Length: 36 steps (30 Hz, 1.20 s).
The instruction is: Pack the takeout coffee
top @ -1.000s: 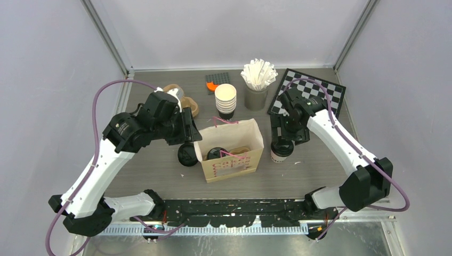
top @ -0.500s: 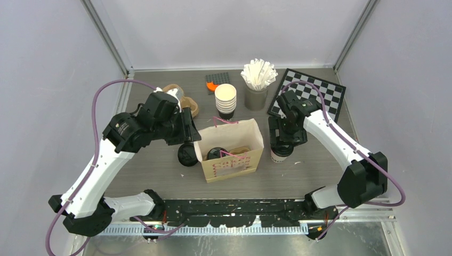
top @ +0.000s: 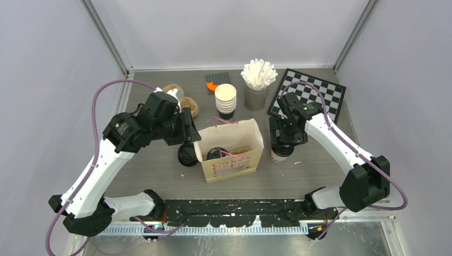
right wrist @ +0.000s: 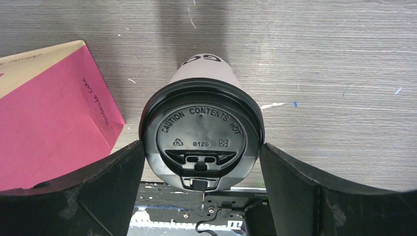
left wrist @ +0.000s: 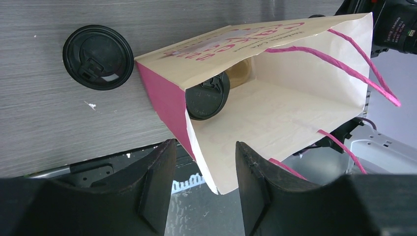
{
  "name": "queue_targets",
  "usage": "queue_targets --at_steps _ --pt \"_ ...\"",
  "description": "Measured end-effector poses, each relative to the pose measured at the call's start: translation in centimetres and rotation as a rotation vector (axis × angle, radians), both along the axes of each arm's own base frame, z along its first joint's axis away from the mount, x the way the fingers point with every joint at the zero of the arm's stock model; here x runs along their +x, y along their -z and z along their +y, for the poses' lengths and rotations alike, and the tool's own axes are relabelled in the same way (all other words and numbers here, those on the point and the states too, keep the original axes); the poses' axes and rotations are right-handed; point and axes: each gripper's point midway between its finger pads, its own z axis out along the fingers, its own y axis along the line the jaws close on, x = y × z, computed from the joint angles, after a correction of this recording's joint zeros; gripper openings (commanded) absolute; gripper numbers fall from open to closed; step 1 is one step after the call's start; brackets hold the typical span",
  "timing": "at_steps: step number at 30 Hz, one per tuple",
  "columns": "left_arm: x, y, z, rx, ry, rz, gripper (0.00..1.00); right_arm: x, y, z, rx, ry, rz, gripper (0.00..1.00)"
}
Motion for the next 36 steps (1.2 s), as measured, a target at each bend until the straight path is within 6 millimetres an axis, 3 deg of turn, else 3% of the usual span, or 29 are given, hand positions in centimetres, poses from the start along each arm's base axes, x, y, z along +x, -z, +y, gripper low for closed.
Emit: queue_targets --at_steps 14,25,36 --pt "-0.08 0.08 0.08 0.004 0.0 0.004 0.5 0.22 0.05 0.48 0.0 -0.028 -0.03 0.9" --pt "-0.09 0.07 0.08 0.004 0.0 0.004 0.5 0.17 0.08 0.33 -0.019 -0.039 -0.057 0.78" --pt "-0.25 -0.13 0.21 -0.003 0.0 -0.002 0.5 0.21 -0.02 -0.03 -0.037 -0.037 -0.068 0.75"
